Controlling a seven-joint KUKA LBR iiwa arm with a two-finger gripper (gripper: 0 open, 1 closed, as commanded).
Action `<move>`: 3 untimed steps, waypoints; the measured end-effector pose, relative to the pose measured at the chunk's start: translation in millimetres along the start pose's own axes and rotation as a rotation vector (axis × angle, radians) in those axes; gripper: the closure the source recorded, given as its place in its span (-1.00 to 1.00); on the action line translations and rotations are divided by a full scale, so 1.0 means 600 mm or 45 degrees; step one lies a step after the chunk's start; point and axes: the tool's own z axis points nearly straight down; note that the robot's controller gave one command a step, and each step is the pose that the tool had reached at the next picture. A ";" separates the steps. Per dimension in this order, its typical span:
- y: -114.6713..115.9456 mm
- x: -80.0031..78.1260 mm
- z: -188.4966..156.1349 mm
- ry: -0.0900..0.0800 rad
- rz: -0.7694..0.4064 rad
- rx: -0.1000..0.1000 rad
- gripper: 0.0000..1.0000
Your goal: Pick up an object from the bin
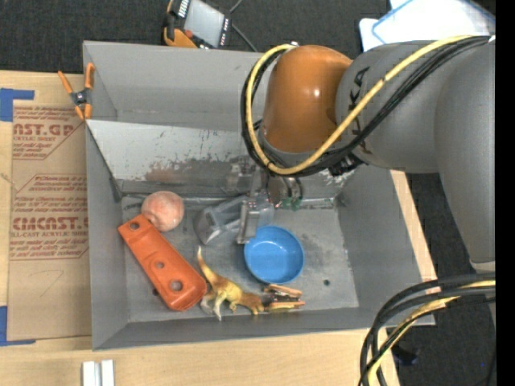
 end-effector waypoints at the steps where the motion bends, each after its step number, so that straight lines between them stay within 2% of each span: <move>1: -0.103 -0.007 0.157 -0.028 -0.194 -0.006 -1.00; 3: -0.099 -0.009 0.154 -0.032 -0.195 -0.011 -1.00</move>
Offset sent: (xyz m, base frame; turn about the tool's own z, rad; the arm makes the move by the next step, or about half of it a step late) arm 0.0011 -0.0666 -0.1003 -0.1546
